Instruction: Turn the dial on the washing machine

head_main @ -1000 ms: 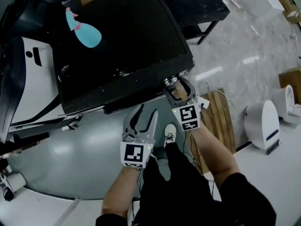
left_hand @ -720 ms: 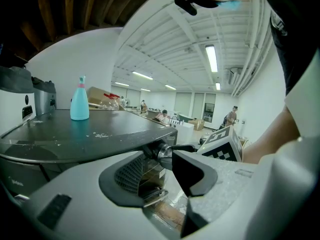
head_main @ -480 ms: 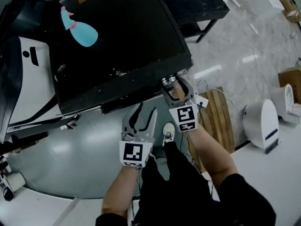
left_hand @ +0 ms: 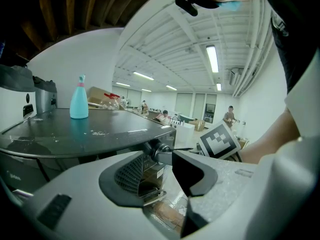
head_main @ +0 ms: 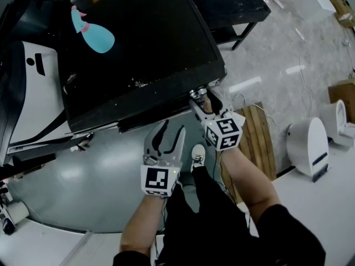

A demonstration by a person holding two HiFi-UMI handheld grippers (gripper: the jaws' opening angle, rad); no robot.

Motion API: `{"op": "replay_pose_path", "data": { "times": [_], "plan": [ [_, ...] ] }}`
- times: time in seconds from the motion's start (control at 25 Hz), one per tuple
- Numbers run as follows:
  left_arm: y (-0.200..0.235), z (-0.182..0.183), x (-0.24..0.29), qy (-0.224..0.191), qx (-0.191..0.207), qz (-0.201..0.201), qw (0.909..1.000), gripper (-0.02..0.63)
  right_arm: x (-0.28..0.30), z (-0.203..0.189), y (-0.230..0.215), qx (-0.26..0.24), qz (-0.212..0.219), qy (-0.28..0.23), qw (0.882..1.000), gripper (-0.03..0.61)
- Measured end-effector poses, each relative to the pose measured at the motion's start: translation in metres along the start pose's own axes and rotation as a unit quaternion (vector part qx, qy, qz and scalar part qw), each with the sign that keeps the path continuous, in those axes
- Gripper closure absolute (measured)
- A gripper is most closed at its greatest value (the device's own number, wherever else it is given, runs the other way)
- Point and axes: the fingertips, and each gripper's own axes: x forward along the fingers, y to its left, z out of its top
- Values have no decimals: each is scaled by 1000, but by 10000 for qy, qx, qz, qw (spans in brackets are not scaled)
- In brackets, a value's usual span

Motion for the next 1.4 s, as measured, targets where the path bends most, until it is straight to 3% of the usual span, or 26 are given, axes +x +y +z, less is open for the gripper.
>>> {"op": "replay_pose_path", "data": {
  "times": [0.08,0.24,0.52,0.68,0.88,1.04,1.24,1.4],
  "plan": [
    [-1,1,0,-6,5,6,10000,451,0,-1,-2,471,98,-29,9988,305],
    [-1,2,-1,-42,-3,18,10000,451,0,-2,-3,893,162,-83,9958,305],
    [-1,2,0,-76,-20,29,10000,451,1,-4,-5,1905,413,-214,9806,305],
    [0,1,3,-70,-16,21,10000,451,1,-2,-7,2635,527,-403,9624,305],
    [2,2,7,-80,-48,25,10000,451,3,14,0,3507,1107,-883,9257,305],
    [2,3,9,-98,-29,3,9999,451,3,12,-1,3487,1126,-872,9264,305],
    [1,2,11,-90,-7,-15,10000,451,2,3,-8,3163,799,-638,9431,305],
    [1,2,10,-73,-31,-16,10000,451,3,4,-4,2854,776,-571,9536,305]
  ]
}}
